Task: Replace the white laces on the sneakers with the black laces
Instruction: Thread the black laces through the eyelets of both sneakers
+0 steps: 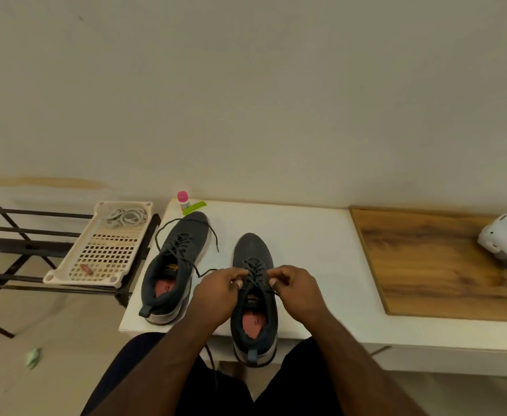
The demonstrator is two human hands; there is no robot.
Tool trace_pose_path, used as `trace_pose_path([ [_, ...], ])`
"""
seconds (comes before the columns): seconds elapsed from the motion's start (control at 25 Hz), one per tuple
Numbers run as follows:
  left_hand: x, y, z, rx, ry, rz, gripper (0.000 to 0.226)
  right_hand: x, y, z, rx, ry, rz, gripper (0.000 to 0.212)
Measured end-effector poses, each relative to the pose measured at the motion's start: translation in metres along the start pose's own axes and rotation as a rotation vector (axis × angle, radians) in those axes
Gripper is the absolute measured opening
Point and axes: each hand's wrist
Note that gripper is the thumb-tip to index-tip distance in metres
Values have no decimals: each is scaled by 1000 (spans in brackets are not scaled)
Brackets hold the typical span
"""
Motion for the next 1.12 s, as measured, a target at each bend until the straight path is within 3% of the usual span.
trace_pose_path([
  [0.16, -1, 8, 1, 124, -12, 27, 28, 0, 10, -9, -47, -102, -59, 25],
  [0.4, 0, 16, -6, 129, -52, 17, 18, -1, 18, -10, -89, -218, -111, 24],
  [0.68, -3, 17, -8, 192, -38, -31, 23, 3, 18, -2, -20, -161, -60, 15],
  [0.84, -2, 19, -4, 97, -86, 21, 16, 7, 17, 2, -2, -130, -54, 11],
  [0.96, -1, 19, -7, 45, -164, 21, 16, 8, 17, 2, 10, -78, -17, 16],
  [1.12, -2, 17, -12, 131, -177, -9, 22, 1, 25, -13, -40, -251, -93, 28],
])
Point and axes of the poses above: each hand's wrist, its own y-axis towards the middle knuckle, its own x-axis out of the palm, z = x × y, and after that the axes turned 13 degrees about -z, right-handed
